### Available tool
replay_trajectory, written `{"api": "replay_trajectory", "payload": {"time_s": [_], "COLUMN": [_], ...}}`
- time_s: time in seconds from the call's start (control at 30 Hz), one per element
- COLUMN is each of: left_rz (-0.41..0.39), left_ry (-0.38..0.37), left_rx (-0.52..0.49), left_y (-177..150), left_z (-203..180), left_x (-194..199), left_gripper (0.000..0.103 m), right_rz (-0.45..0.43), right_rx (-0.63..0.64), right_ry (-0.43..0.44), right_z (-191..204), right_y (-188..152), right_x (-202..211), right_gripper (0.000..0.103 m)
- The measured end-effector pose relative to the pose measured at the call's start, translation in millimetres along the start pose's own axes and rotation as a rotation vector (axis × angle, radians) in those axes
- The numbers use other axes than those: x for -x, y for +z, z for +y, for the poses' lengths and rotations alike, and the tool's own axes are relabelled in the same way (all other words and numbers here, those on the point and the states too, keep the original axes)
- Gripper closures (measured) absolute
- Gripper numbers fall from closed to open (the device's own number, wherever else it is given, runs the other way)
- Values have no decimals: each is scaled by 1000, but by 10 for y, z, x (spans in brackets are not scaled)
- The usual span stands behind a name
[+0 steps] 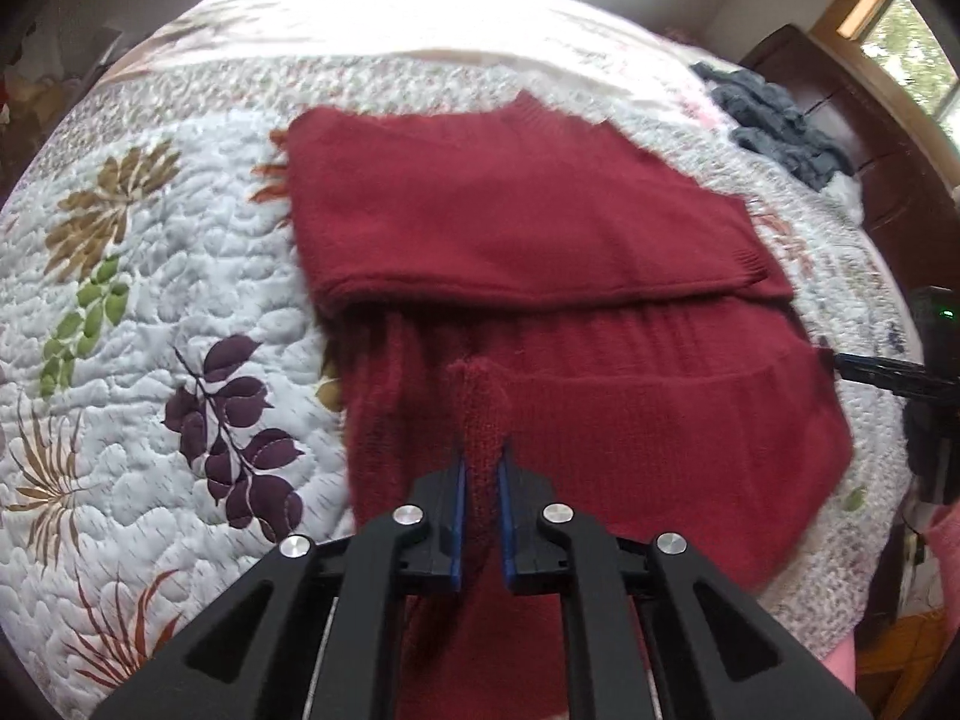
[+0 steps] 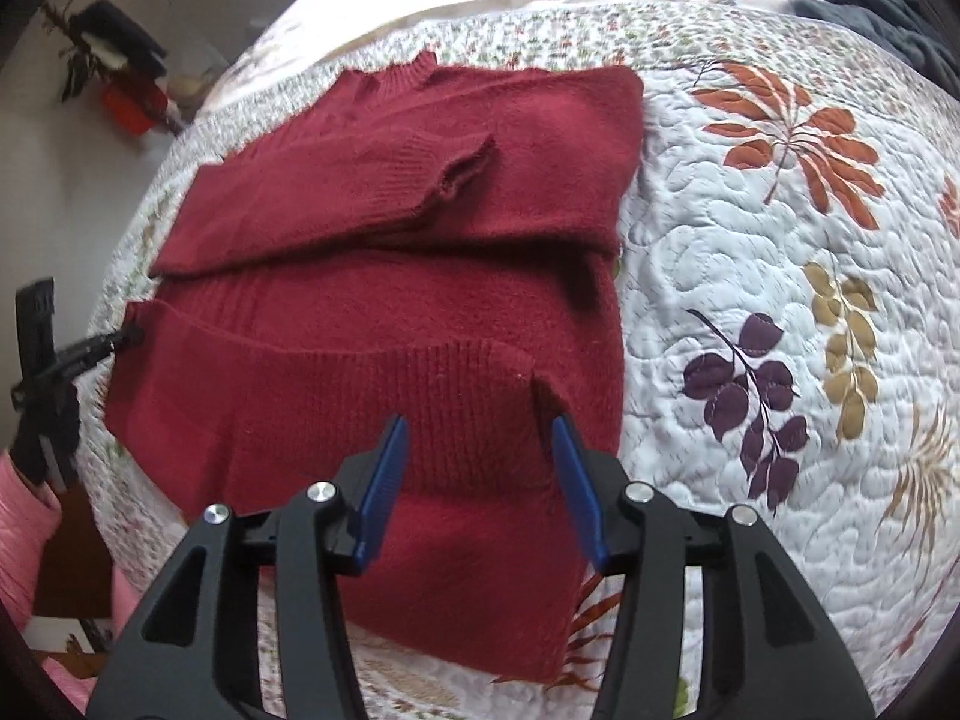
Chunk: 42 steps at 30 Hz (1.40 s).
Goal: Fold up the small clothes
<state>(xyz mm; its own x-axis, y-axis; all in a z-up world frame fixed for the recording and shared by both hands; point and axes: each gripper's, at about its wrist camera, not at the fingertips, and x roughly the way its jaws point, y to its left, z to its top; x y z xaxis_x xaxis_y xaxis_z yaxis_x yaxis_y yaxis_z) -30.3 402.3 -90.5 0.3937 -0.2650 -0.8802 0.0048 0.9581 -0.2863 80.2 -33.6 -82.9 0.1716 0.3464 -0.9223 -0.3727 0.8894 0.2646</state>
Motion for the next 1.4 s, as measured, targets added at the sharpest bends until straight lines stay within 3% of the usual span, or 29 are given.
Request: {"api": "replay_trajectory", "payload": {"time_s": [0.17,0.3,0.37,0.43,0.6,0.93,1.13,1.4], "left_rz": [37,36,31,15,-51,-246,-397,-529], "left_ry": [24,21,23,40,22,21,12,31], "left_rx": [8,4,14,10,-27,-27,-14,-17], "left_y": [40,11,15,16,-51,-123,350,1217], "left_z": [2,-46,-66,-111,-282,-373,-428,-412], "left_x": [-204,-263,-277,-243,-11,712,1126,1246], "left_gripper": [77,79,88,94,96,96,97,97], "right_rz": [51,73,86,85,13,-193,-304,-376], "right_rx": [60,61,62,78,93,42,50,45], "right_ry": [-63,-73,-74,-72,-30,52,66,11], "right_z": [52,29,28,64,152,130,248,164], "right_y": [28,-7,-27,-48,-119,-77,358,1219], "right_x": [-228,-317,-364,-360,-131,759,1183,1364], "right_gripper": [51,51,66,92,95,99,99,99]}}
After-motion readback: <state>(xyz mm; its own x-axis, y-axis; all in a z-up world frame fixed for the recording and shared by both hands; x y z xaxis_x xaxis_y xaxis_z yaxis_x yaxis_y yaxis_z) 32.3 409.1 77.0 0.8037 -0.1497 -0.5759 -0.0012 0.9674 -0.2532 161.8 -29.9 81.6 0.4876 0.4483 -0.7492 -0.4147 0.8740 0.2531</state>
